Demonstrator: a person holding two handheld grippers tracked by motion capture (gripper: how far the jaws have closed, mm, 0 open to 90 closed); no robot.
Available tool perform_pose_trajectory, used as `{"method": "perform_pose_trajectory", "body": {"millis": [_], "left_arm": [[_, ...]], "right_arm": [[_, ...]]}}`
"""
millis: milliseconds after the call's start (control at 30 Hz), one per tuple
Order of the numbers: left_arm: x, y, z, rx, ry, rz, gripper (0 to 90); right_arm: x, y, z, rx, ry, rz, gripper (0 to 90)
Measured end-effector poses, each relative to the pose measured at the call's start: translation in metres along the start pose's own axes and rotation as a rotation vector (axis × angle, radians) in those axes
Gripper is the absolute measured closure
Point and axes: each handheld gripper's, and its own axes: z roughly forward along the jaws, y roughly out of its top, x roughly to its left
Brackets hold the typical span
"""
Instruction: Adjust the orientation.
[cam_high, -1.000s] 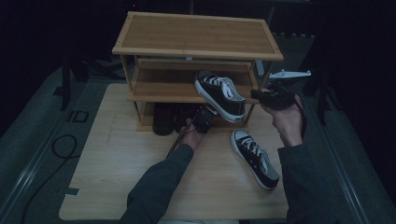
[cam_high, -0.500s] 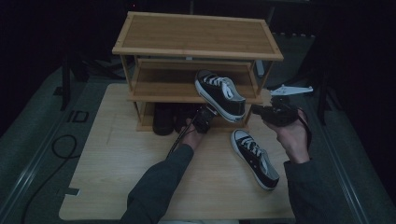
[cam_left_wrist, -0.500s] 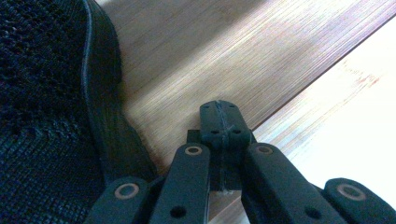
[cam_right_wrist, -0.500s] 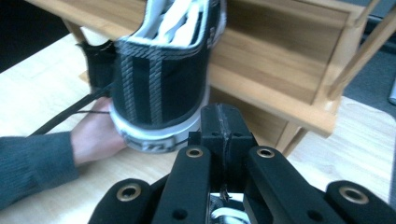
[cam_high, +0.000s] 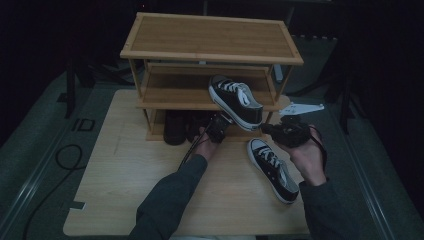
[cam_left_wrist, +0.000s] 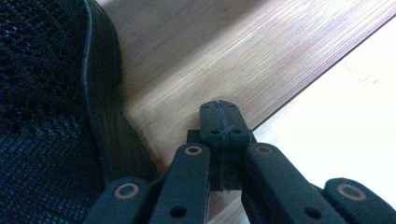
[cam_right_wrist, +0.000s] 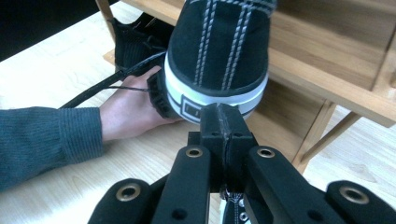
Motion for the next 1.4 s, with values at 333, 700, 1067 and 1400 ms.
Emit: {"method": "perform_pose_trajectory", "body": {"millis": [333, 700, 1067, 1400], "left_arm": [[0.000, 0.000, 0.000, -0.002, 0.000, 0.000, 90.0], [0.000, -0.001, 0.000, -0.004, -0.001, -0.004, 90.0], [0.000, -0.001, 0.000, -0.002, 0.005, 0.002, 90.0], [0.001, -0.001, 0.000, 0.001, 0.004, 0.013, 90.0]], "right_arm": [[0.001, -0.002, 0.005, 0.001, 0.001, 0.003, 89.7], [0.003, 0.001, 0.005, -0.010, -0.005, 0.005, 89.8], [0.007, 0.004, 0.007, -0.027, 0.019, -0.001, 89.8], [0.014, 0.007, 0.012, -0.043, 0.037, -0.004, 90.0]]}}
